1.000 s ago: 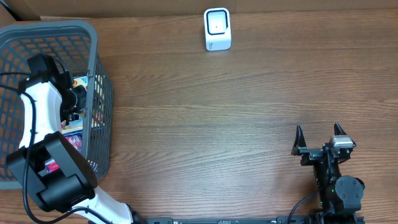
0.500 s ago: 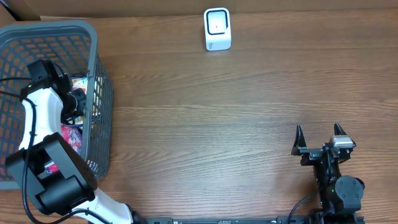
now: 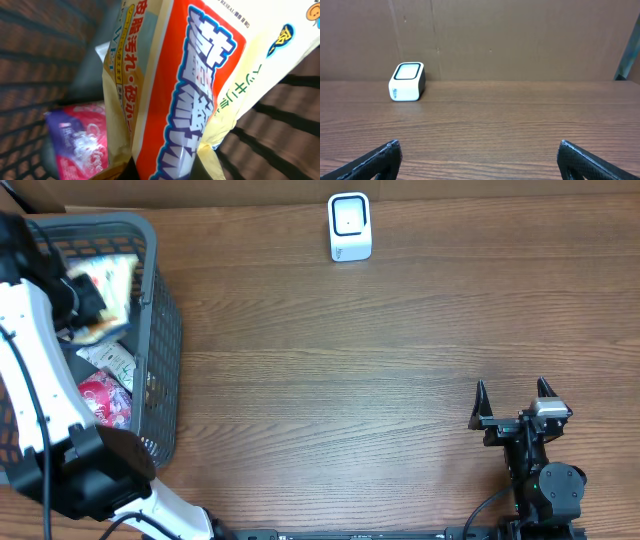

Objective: Scan the item barcode
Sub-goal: 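Grasp the orange-and-white snack bag with the left gripper and lift, then carry the snack bag out and release it on the table center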

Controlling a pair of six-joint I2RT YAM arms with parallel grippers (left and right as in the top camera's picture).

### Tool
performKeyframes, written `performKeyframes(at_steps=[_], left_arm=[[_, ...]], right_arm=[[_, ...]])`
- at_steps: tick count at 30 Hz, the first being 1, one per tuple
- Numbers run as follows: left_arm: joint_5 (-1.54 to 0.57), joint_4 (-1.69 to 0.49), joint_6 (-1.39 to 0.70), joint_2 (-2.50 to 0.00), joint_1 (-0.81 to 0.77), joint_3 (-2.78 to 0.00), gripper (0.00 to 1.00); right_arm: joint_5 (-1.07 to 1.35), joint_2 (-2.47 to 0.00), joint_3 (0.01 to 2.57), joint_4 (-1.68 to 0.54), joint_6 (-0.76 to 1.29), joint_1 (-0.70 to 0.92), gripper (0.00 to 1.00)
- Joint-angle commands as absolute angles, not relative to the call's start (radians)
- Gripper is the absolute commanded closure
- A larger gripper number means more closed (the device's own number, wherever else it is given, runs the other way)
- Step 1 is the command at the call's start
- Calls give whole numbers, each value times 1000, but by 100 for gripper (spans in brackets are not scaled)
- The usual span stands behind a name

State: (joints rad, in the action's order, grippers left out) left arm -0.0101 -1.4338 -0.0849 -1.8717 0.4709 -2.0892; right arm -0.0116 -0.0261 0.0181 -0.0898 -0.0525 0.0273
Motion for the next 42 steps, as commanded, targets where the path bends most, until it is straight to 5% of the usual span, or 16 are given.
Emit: performKeyframes(at_steps=[1, 11, 18, 25, 32, 40, 41, 42], left_arm=[[-73, -1502, -124, -1759, 430, -2283, 96], [-128, -1599, -143, -1575, 8, -2372, 96], [-47, -1627, -219, -1580, -319, -2120, 96], [-21, -1231, -283, -1582, -581, -1631, 96], [-16, -707, -328, -1584, -637, -1156, 96], [-75, -596, -397, -1584, -652, -964, 96], [-76, -593, -396, -1583, -656, -967, 88], [-76, -595, -395, -1580, -658, -975, 63]], right_arm=[[-21, -20, 8, -82, -48, 26, 0], [-21, -20, 8, -82, -48, 26, 0], [-21, -20, 8, -82, -49, 26, 0], [-21, -20, 8, -82, -48, 26, 0], [-21, -20, 8, -82, -48, 26, 0], [-21, -20, 8, -82, -49, 26, 0], [-21, -20, 8, -82, -48, 26, 0], [-21, -20, 8, -82, -49, 26, 0]])
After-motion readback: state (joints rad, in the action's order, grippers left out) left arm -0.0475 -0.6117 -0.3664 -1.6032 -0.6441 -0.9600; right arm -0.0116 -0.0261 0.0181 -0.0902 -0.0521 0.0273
